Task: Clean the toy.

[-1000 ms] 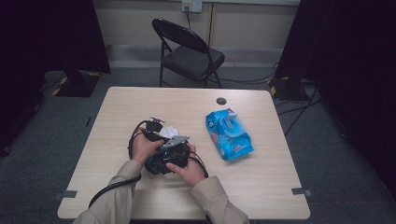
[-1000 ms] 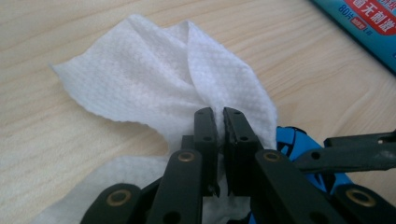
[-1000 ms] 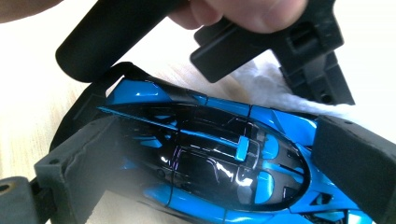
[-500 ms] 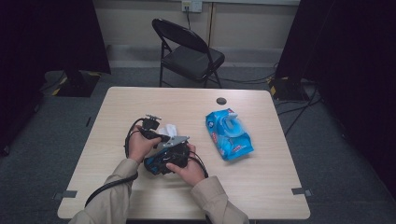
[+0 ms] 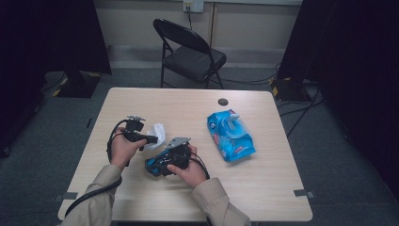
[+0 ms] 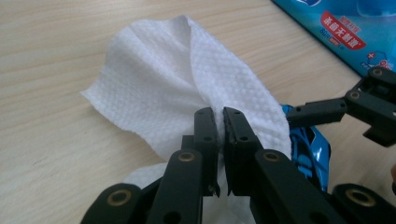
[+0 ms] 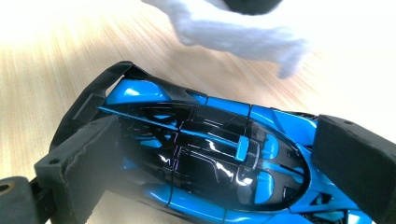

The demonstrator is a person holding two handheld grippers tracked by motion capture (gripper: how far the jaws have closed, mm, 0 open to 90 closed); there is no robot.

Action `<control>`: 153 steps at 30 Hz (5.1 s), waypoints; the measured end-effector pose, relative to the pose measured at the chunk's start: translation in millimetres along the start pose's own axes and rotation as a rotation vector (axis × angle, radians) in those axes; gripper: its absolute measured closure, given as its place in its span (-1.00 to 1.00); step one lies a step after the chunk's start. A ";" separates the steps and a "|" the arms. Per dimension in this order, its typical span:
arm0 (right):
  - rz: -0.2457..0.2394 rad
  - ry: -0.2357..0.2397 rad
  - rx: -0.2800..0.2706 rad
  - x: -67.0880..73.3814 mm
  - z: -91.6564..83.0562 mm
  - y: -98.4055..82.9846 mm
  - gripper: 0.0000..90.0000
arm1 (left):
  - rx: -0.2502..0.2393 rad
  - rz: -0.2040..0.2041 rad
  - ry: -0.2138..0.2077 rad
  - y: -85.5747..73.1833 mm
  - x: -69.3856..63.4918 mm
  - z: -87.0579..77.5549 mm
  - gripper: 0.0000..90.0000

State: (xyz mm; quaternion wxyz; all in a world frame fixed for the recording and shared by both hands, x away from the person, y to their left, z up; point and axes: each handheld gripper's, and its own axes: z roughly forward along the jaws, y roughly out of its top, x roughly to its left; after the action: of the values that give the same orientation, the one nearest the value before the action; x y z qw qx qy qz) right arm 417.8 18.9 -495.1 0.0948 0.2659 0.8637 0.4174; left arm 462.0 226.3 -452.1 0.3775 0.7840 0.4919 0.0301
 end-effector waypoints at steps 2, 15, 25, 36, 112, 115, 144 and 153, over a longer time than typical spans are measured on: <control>-0.001 0.001 0.005 0.2 0.2 0.8 -0.96 | -0.002 -0.003 0.003 -3.6 2.7 -4.0 0.89; 0.000 -0.001 -0.003 1.2 0.3 -0.1 -0.96 | 0.033 -0.024 0.027 -33.0 17.3 -15.7 0.89; -0.001 -0.001 -0.003 1.6 0.5 -0.1 -0.96 | 0.069 -0.028 0.014 -53.5 16.9 -4.6 0.89; -0.001 -0.001 -0.003 2.5 0.6 -0.1 -0.96 | 0.094 -0.010 -0.006 -48.8 6.6 3.0 0.89; -0.039 0.014 -0.033 -12.4 -32.2 -1.6 -0.68 | 0.017 0.090 -0.004 15.4 -30.4 0.4 0.83; -0.048 0.018 -0.028 -17.2 -44.4 -2.5 -0.68 | 0.015 0.109 -0.020 13.0 -36.8 -4.1 0.83; -0.060 0.027 -0.091 -47.6 -132.1 -39.4 -0.57 | 0.089 0.216 -0.185 -11.2 -116.0 47.4 0.82; -0.018 0.014 -0.091 -54.7 -139.8 -63.3 -0.45 | 0.100 0.269 -0.204 -13.0 -130.3 62.5 0.64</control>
State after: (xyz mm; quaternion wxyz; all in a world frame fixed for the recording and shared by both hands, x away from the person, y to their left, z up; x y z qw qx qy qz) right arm 385.7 -136.6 -458.6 0.1045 0.2506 0.8468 0.4575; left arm 411.5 90.8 -462.5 0.3785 0.8595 0.3426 -0.0242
